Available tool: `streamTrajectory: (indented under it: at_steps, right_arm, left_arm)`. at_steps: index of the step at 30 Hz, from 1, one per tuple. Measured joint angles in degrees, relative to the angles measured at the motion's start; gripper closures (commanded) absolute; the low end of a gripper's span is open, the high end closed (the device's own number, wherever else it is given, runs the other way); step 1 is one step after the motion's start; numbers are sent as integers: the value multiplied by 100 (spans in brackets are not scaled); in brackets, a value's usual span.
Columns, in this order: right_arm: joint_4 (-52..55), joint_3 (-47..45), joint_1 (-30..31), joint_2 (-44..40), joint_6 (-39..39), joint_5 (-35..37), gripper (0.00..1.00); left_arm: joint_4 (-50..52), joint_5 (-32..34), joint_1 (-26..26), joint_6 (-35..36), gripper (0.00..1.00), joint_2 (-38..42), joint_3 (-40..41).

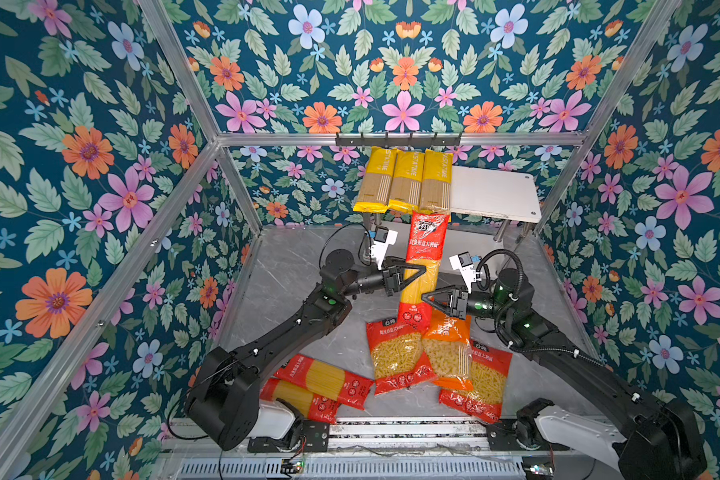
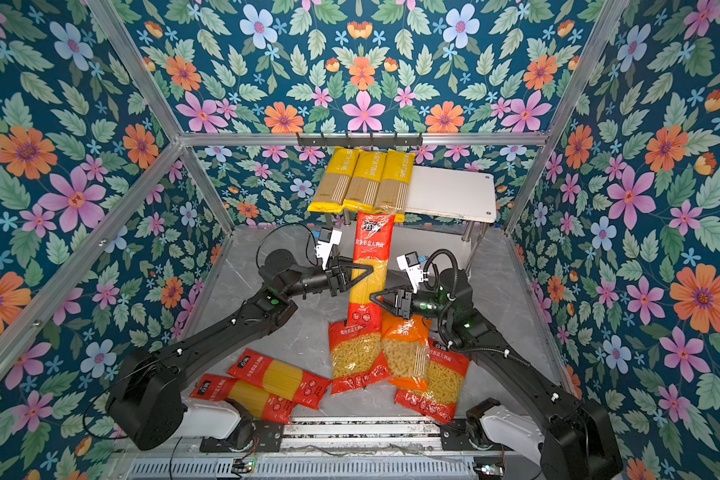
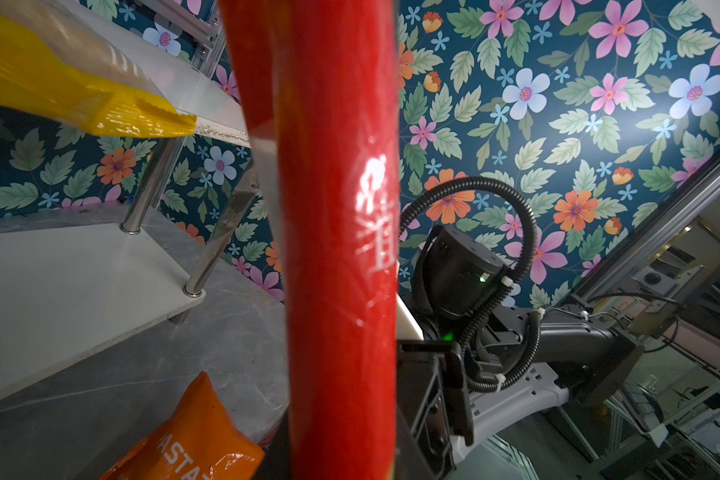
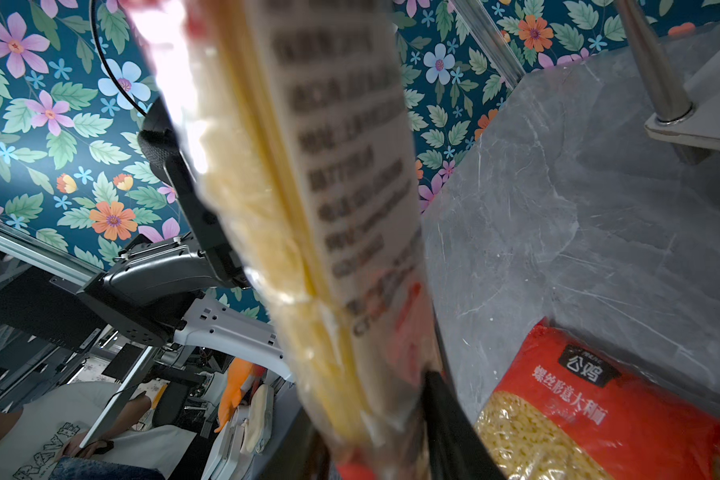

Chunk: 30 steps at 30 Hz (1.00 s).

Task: Arrange pasta packages on shelves
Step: Pick up the pasta bag.

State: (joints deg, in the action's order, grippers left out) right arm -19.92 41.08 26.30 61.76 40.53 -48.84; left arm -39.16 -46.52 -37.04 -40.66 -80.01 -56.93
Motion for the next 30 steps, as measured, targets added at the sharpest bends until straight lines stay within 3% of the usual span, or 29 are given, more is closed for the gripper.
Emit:
streamTrajectory:
  at_steps: [4, 7, 16, 25, 30]
  right_arm:
    - [2, -203, 15, -111, 70, 98, 46]
    - [2, -284, 7, -138, 85, 249, 45]
    - [-144, -192, -48, -332, 210, 343, 52]
    - [-560, -146, -212, -365, 444, 378, 86]
    - [-603, -105, -216, -463, 468, 424, 96]
  left_arm:
    - [-162, 354, -20, -232, 100, -101, -234]
    - [-289, 651, -52, -417, 100, -208, -396]
    - [-629, 986, -212, -848, 100, -619, -863]
    - [-695, 1248, -247, -1060, 92, -852, -1095]
    - [-610, 1255, -254, -1115, 72, -894, -1276]
